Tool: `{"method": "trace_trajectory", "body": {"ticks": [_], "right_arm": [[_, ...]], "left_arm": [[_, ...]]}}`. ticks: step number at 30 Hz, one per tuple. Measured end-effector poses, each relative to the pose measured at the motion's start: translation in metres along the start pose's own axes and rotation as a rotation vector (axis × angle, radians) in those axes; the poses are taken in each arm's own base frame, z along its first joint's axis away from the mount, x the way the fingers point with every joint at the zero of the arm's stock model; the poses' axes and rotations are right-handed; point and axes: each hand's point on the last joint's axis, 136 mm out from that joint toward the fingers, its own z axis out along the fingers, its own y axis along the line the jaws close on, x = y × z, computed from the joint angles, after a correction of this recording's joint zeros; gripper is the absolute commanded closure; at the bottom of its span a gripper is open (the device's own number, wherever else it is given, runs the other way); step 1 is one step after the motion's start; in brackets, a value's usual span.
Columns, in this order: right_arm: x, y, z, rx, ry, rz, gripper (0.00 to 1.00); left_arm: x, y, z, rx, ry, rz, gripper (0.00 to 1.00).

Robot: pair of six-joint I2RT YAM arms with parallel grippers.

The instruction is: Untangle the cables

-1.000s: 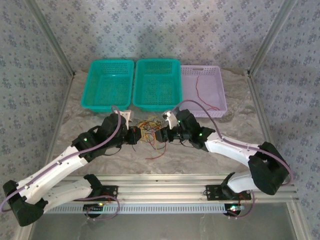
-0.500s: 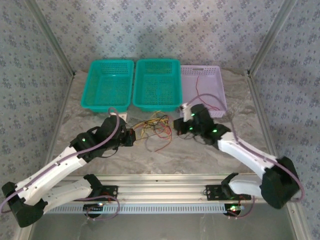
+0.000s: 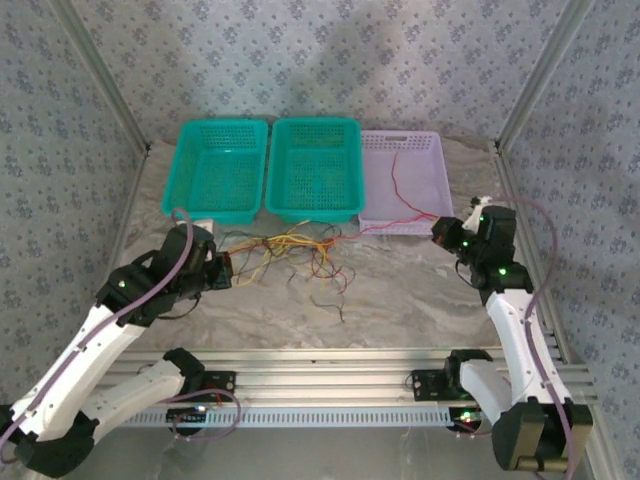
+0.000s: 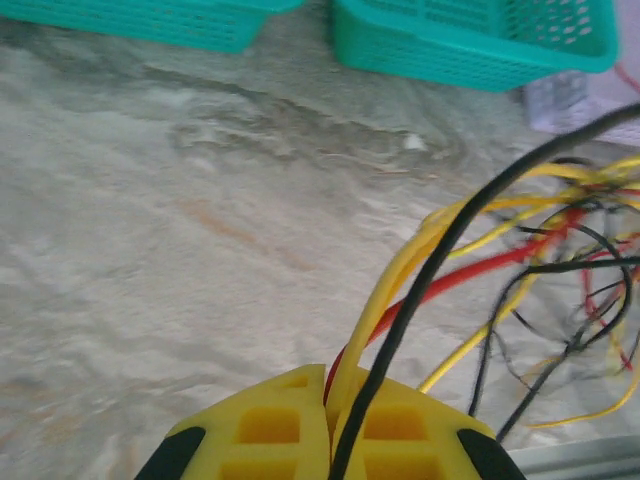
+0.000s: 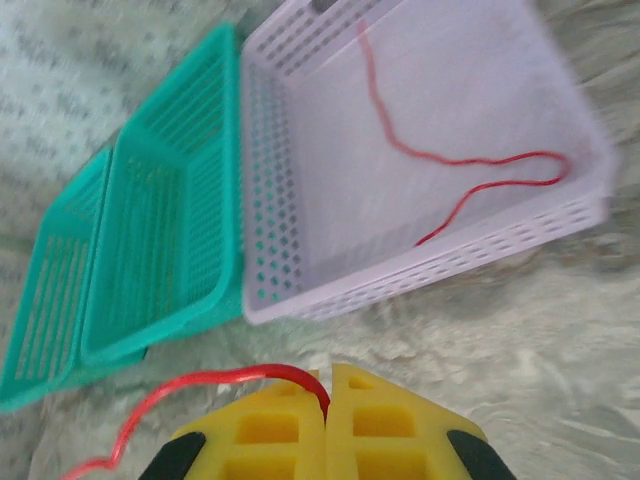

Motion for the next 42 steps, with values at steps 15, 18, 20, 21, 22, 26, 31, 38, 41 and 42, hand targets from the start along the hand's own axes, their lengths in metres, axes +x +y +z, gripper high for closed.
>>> {"method": "trace_trajectory", "body": {"ticks": [15,18,20,21,22,26,31,38,41,42], "right_arm": [[-0.055,-0.002,-0.048,0.084,-0.250,0.064,1.00],[-0.058,-0.009,-0.063,0.101,-0.308,0.112,1.00],[-0.061,-0.010,-0.070,0.108,-0.331,0.124,1.00],[-0.061,-0.010,-0.073,0.114,-0.337,0.129,1.00],[-0.062,-0.010,-0.076,0.118,-0.343,0.133,1.00],[-0.070,-0.002,-0.087,0.109,-0.365,0.149,1.00],[-0.082,-0.011,-0.099,0.149,-0.426,0.228,1.00],[-0.087,-0.028,-0.101,0.194,-0.455,0.331,1.00],[-0.092,-0.033,-0.102,0.217,-0.471,0.352,1.00],[-0.095,-0.032,-0.102,0.213,-0.476,0.354,1.00]], "left_arm": [[0.003,0.019,0.010,-0.117,0.047,0.038,1.00],[0.001,0.025,0.015,-0.153,0.052,0.045,1.00],[-0.001,0.030,0.017,-0.174,0.055,0.041,1.00],[-0.002,0.033,0.019,-0.183,0.055,0.039,1.00],[-0.003,0.036,0.019,-0.194,0.056,0.036,1.00],[-0.006,0.051,0.021,-0.232,0.055,0.017,1.00],[-0.011,0.068,0.018,-0.267,0.047,-0.013,1.00],[-0.023,0.096,-0.015,-0.324,-0.043,-0.083,1.00],[-0.021,0.102,-0.025,-0.357,-0.060,-0.076,1.00],[-0.021,0.103,-0.027,-0.358,-0.068,-0.077,1.00]]}}
